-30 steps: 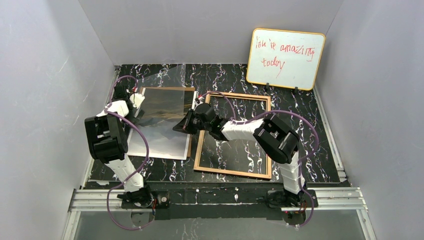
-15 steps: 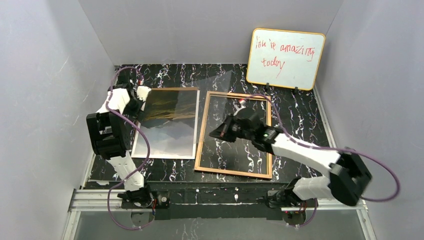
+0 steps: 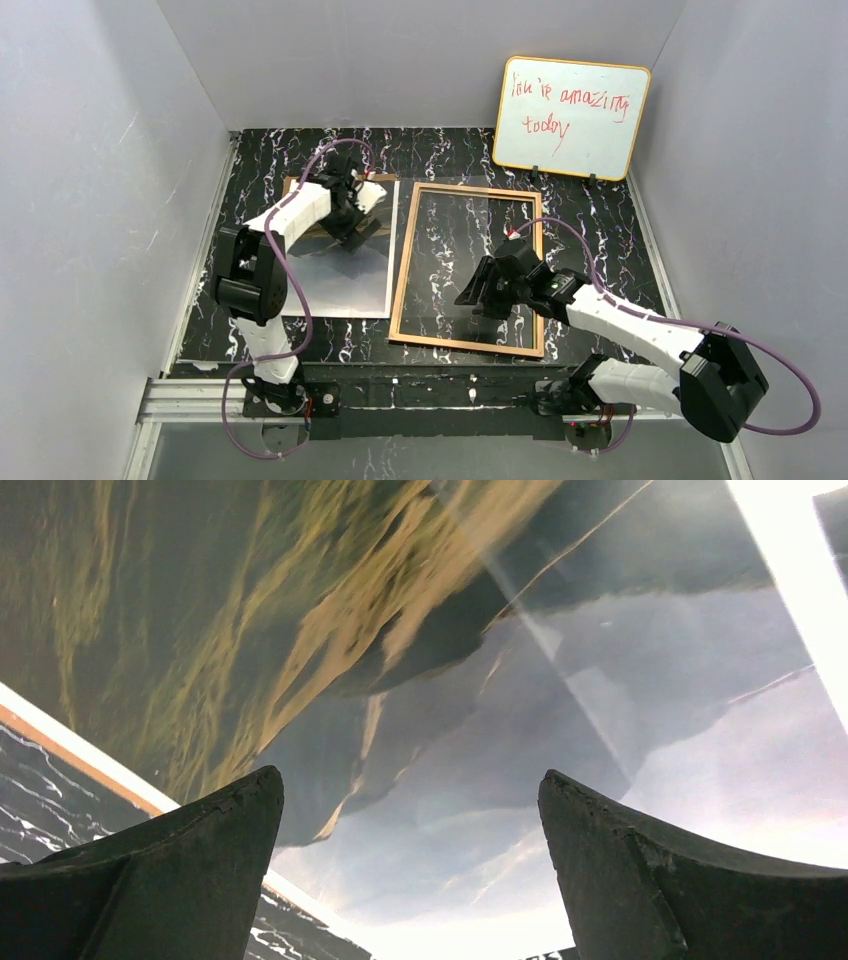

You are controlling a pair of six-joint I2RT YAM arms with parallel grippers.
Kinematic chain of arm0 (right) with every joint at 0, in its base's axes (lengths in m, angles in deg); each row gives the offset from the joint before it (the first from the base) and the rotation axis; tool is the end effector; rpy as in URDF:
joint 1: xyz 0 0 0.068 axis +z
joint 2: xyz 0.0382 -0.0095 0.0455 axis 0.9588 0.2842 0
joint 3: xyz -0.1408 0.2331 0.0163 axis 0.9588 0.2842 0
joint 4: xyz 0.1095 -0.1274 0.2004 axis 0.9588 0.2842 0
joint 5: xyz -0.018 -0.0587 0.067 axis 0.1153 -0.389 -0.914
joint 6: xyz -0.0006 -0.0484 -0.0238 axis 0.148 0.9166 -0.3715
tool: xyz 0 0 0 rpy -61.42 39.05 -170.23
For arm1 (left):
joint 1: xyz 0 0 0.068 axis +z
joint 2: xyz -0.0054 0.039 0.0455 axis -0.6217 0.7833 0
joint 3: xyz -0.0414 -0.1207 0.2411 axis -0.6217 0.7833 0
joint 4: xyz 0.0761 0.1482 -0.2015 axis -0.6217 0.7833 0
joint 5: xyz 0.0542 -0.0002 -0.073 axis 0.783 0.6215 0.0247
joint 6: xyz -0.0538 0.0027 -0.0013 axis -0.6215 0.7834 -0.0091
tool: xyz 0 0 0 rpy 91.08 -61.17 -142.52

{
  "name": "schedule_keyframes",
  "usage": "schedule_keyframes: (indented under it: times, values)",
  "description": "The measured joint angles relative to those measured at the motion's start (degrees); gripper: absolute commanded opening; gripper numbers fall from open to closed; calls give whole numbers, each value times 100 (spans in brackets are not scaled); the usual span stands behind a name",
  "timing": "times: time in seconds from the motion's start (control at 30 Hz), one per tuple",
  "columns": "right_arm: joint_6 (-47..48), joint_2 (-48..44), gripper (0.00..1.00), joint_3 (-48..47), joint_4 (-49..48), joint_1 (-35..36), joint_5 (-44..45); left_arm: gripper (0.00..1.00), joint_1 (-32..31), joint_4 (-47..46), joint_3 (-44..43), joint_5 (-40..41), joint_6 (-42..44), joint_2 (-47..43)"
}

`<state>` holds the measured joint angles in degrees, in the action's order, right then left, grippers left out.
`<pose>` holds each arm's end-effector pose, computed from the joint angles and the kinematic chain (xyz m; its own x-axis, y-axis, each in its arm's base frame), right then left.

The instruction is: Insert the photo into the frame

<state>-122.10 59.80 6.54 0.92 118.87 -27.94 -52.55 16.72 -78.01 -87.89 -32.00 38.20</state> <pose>0.1570 0.1628 0.2143 -0.8816 0.3903 -0.2653 0.1163 0.7246 0.6793 0.3646 -0.0906 0.2121 -0.6413 0.6857 -0.3442 0.6492 0.7241 0.2328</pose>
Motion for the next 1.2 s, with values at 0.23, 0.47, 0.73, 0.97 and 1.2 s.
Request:
schedule_keyframes:
  times: [0.23,0.47,0.73,0.97,1.2]
  values:
    - [588,273,99,-743,1480,-66,640,98,-323,-186,24,293,-129,262]
    - [1550,944,99,-2135,2271,-590,1123,98,-295,-208,98,463,-127,319]
    - [2538,2164,99,-2048,1539,-1858,-59,98,-295,-210,98,514,-175,332]
    - [2844,2343,99,-1580,437,-2673,-1102,98,-295,-278,151,549,-199,334]
    - [2872,3058,94,-1578,-649,-2778,-1674,97,-313,-313,240,568,-216,396]
